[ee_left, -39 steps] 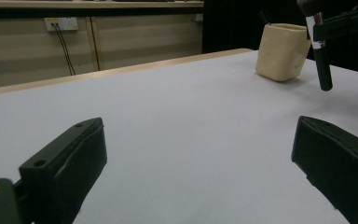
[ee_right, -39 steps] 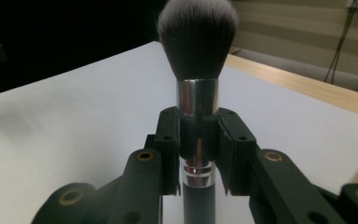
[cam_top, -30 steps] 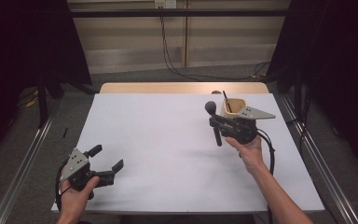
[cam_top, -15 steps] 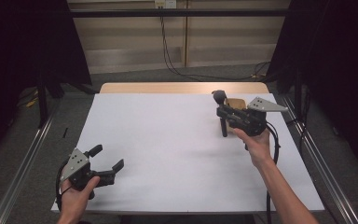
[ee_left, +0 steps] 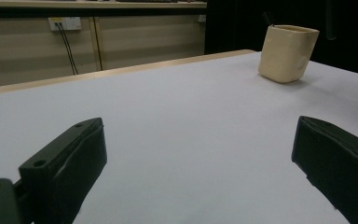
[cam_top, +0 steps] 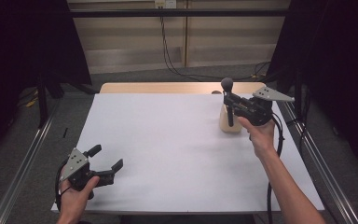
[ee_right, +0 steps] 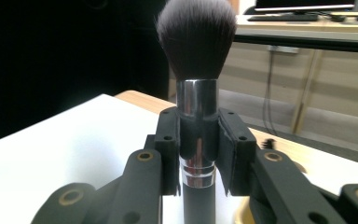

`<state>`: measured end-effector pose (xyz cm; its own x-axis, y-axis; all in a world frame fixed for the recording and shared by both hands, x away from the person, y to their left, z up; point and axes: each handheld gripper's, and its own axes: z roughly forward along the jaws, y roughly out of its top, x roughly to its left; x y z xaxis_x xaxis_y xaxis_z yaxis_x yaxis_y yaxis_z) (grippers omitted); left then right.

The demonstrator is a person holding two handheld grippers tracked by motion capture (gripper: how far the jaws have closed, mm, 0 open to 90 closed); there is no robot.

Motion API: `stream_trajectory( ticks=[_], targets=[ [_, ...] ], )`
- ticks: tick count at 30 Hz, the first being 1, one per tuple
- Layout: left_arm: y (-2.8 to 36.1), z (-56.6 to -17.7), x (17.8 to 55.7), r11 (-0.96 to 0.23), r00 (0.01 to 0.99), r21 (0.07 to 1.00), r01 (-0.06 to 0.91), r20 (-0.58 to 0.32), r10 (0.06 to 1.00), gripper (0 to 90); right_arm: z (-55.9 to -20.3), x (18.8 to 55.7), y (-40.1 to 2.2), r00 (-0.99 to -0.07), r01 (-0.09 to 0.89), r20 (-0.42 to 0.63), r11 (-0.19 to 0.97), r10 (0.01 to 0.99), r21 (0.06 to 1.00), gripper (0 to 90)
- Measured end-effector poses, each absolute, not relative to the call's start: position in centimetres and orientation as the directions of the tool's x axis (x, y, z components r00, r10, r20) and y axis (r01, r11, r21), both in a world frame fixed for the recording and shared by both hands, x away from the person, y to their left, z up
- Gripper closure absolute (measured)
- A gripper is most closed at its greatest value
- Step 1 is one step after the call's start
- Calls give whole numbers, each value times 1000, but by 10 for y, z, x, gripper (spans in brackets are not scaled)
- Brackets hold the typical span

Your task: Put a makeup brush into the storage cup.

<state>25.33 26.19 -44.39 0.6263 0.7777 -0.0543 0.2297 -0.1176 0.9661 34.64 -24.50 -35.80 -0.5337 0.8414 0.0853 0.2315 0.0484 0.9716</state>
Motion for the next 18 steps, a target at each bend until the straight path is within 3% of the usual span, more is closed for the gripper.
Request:
stream_trajectory(
  ticks=[18],
  targets=[
    [261, -444, 254, -127, 628, 965, 231, -48, 777, 31, -337, 371, -264, -456, 210, 71, 30, 887, 977, 719]
  ],
)
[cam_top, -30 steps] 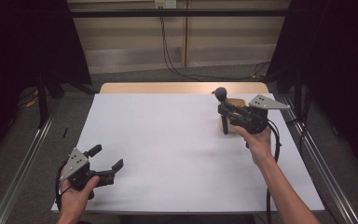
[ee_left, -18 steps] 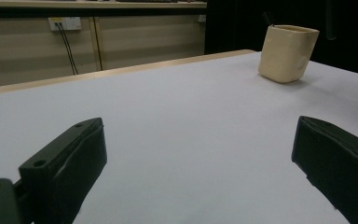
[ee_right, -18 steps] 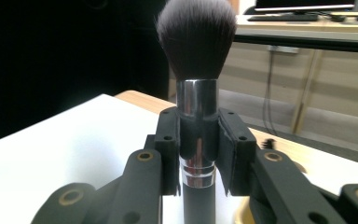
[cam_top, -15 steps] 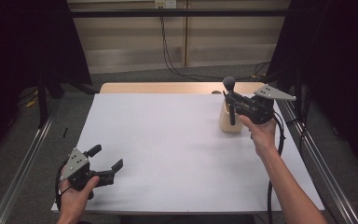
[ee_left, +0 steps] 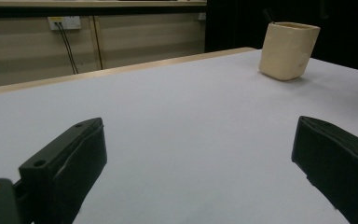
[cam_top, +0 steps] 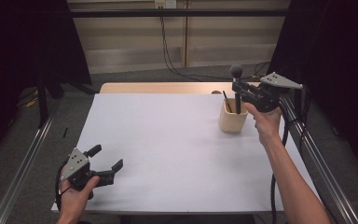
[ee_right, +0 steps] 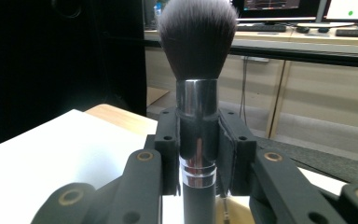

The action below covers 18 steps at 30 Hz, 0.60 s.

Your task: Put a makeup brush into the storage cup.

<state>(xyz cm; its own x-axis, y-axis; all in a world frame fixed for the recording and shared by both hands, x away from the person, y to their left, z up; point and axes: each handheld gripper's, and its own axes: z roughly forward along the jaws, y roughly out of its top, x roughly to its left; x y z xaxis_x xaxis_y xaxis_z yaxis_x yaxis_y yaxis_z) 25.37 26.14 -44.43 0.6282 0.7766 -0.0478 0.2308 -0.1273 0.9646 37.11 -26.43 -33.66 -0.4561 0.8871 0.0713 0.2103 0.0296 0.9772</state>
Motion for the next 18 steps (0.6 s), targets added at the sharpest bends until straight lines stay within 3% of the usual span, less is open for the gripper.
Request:
stream_trajectory(
  ticks=[18],
  targets=[
    [261, -444, 254, -134, 633, 964, 230, -44, 773, 31, -346, 397, -273, -412, 226, 48, 51, 910, 973, 719]
  ],
)
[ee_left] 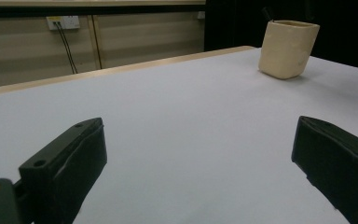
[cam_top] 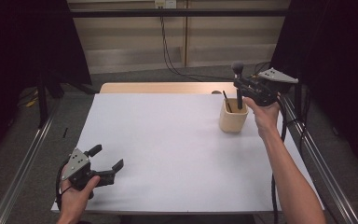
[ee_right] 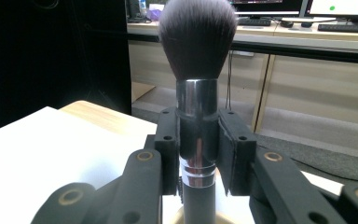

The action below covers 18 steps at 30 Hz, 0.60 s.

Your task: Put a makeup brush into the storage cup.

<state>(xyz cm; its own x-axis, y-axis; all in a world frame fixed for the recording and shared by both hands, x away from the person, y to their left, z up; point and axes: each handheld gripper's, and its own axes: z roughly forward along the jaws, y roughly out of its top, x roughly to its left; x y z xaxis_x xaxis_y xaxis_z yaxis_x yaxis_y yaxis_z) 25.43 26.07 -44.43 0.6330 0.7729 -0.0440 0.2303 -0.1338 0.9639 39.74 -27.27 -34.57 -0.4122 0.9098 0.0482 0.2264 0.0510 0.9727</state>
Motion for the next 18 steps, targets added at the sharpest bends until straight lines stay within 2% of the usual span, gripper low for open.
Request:
stream_trajectory(
  ticks=[18],
  targets=[
    [261, -445, 255, -142, 635, 963, 230, -38, 772, 31, -364, 403, -275, -420, 259, 51, 66, 906, 964, 719]
  ],
)
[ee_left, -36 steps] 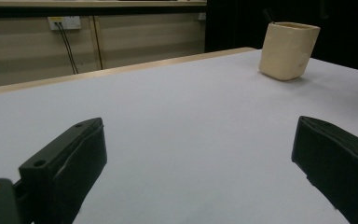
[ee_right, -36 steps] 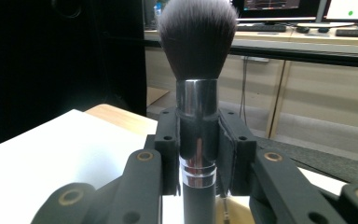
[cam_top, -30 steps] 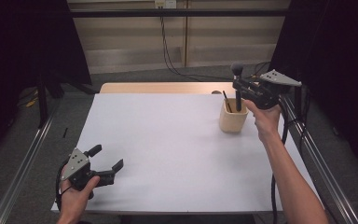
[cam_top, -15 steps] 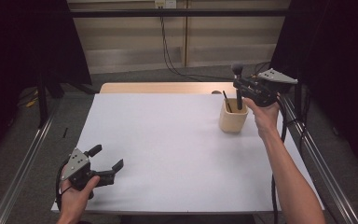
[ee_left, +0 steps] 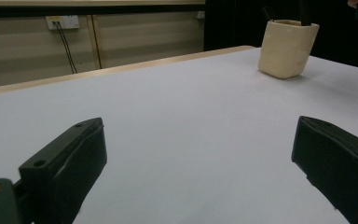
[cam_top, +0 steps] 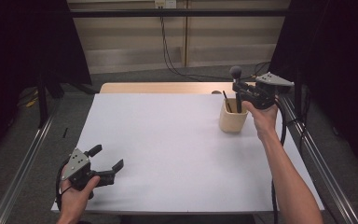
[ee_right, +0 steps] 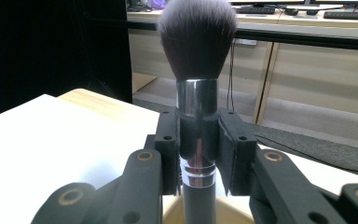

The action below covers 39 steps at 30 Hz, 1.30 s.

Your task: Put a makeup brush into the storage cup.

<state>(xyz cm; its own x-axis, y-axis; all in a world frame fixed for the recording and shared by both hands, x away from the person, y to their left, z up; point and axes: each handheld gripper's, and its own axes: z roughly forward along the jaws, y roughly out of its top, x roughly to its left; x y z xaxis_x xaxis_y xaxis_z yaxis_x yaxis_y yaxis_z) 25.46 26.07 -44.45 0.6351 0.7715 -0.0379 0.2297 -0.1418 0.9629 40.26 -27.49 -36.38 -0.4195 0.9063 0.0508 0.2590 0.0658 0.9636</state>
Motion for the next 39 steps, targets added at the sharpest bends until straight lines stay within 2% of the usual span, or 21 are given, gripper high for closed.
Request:
stream_trajectory(
  ticks=[24, 39],
  targets=[
    [260, -445, 254, -139, 633, 964, 228, -38, 773, 31, -389, 402, -279, -418, 291, 68, 63, 906, 955, 719],
    [260, -445, 254, -144, 635, 962, 231, -38, 771, 31, -405, 399, -288, -407, 310, 117, 16, 906, 951, 717]
  ],
)
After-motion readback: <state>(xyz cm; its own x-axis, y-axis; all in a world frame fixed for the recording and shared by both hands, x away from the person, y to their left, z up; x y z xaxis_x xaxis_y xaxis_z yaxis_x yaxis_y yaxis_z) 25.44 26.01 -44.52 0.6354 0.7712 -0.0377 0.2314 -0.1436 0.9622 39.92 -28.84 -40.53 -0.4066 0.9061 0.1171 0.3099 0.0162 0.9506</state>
